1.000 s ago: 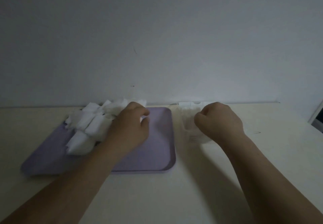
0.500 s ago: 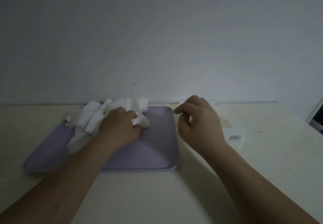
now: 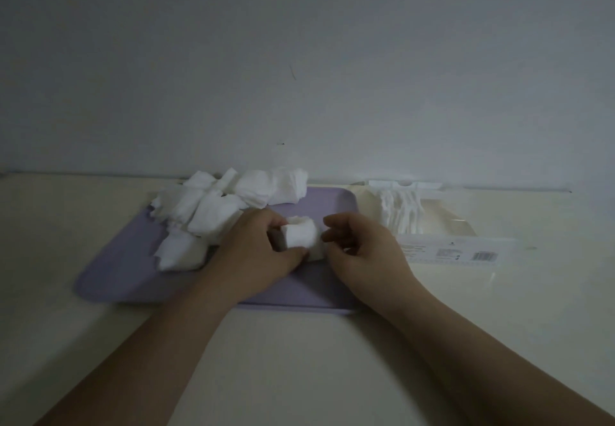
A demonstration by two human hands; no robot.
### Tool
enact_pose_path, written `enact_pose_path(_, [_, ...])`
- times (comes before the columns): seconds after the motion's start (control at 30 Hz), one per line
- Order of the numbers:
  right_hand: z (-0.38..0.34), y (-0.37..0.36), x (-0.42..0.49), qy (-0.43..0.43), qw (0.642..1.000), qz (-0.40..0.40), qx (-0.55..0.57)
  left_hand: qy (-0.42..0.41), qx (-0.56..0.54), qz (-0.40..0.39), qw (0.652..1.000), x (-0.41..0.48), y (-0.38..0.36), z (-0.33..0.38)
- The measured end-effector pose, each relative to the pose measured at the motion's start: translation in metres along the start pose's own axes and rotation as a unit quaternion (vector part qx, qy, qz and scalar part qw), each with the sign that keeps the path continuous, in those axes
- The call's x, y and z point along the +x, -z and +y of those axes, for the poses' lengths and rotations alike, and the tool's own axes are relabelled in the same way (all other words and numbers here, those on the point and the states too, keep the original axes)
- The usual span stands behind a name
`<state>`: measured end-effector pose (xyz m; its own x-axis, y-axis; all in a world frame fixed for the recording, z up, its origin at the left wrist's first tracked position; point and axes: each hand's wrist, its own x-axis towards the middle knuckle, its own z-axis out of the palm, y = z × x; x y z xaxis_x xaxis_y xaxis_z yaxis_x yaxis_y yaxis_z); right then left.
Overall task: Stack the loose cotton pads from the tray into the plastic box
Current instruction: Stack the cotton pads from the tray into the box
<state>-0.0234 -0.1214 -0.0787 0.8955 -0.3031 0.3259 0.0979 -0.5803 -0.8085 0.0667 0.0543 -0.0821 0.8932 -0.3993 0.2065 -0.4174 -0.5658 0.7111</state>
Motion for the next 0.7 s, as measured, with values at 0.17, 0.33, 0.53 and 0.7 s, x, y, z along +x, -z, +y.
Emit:
enact_pose_path(0.17, [0.002,-0.006,-0.002,0.004,0.999,0.008,0.031,-0.09,0.0,0.062,0.994,-0.001,0.001,0.002])
enact_pose_path(0.33, [-0.001,-0.005,-0.003,0.018,0.993,-0.002,0.117,-0.097,-0.11,0.061,0.987,-0.009,0.009,0.015])
enact_pose_path(0.53, [-0.009,0.0,-0.004,0.047,0.993,-0.01,0.108,-0.149,-0.121,0.001,0.982,-0.013,0.006,0.016])
enact_pose_path(0.7, [-0.003,-0.001,-0.002,0.031,0.997,0.071,0.028,-0.084,-0.076,0.075,0.991,-0.004,0.006,0.006])
